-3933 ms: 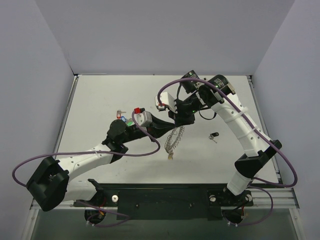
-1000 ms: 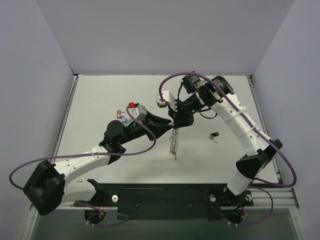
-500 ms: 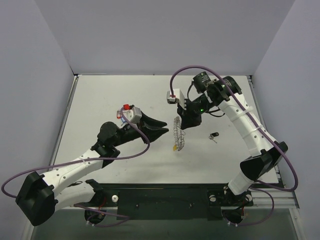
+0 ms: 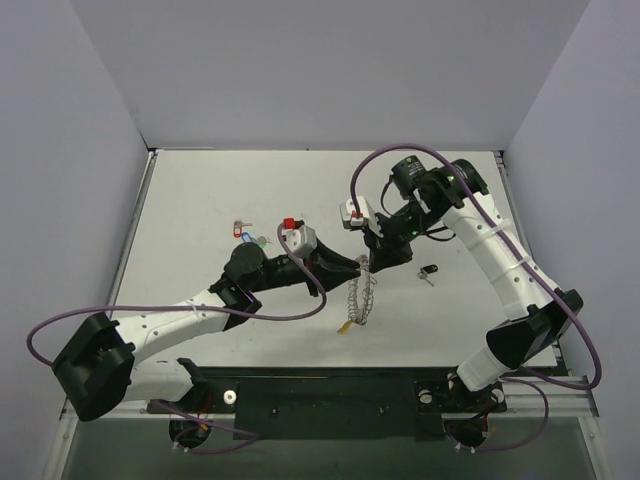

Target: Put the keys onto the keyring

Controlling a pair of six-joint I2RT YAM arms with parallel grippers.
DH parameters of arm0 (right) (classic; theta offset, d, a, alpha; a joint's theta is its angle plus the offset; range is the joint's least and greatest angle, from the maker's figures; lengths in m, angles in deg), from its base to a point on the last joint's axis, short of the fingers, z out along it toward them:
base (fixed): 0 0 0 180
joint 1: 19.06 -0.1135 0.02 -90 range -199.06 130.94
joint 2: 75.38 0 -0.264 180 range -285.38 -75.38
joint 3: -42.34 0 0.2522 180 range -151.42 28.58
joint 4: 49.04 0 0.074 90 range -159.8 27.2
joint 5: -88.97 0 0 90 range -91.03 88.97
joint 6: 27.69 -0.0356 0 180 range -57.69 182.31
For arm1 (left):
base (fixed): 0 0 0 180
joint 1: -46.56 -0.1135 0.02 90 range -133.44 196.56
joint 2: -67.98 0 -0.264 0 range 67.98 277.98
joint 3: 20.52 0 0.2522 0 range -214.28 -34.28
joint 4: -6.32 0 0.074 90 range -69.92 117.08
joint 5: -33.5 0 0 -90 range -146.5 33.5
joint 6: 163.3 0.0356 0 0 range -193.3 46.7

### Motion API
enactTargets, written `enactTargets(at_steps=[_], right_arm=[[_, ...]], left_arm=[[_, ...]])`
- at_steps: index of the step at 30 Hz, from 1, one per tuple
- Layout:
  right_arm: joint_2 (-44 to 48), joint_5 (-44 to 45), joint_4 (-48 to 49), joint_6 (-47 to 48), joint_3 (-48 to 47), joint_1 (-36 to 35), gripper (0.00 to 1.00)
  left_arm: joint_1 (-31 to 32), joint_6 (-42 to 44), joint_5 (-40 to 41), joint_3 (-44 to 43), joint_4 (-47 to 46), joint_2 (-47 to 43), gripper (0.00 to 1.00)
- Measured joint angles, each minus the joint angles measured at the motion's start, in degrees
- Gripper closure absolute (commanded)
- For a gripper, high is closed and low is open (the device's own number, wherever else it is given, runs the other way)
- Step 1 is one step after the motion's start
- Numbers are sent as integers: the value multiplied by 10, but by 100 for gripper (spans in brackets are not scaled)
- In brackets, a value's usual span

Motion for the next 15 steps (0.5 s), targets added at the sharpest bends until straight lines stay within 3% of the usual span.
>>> enactTargets(at_steps=[15], right_arm=[[19, 0, -2, 59, 21, 7, 100]], left_arm=[[66, 124, 83, -34, 86, 3, 70]])
